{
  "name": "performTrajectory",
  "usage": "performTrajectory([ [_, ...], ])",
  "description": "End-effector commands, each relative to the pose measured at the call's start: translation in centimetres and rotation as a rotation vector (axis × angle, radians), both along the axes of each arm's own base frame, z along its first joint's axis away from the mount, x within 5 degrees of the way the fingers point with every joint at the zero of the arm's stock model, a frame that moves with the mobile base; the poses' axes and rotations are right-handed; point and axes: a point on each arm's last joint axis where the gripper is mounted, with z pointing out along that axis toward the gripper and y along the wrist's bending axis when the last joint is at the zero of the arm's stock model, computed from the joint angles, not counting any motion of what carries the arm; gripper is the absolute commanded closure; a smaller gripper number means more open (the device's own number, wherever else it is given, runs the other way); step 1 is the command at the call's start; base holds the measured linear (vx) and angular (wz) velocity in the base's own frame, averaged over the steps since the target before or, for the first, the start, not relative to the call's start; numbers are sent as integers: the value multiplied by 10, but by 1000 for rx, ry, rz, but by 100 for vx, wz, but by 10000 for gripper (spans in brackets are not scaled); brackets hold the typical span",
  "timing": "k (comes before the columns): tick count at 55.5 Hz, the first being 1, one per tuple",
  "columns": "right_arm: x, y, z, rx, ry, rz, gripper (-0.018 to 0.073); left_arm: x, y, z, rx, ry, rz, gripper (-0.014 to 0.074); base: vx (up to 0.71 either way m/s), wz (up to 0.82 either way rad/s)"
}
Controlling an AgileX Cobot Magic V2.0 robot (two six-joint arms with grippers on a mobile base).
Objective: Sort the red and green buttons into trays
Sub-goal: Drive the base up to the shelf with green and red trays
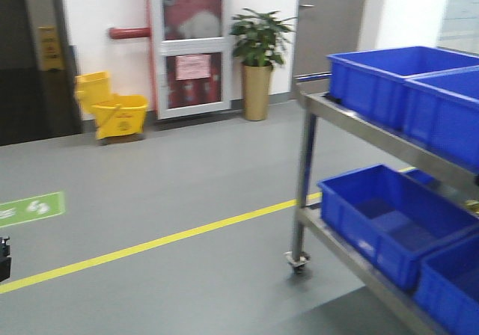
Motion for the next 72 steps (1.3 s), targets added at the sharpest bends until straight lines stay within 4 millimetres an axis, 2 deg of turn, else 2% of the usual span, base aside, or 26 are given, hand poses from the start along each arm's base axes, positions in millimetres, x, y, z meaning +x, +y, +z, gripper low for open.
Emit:
performTrajectory([
  [1, 1, -2, 18, 3, -114, -23, 568, 1, 0, 19, -37, -120, 16, 599, 34, -60],
  [72, 1, -2, 17, 4, -104, -20, 568, 1, 0, 19, -37, -120, 16, 599, 24, -66],
])
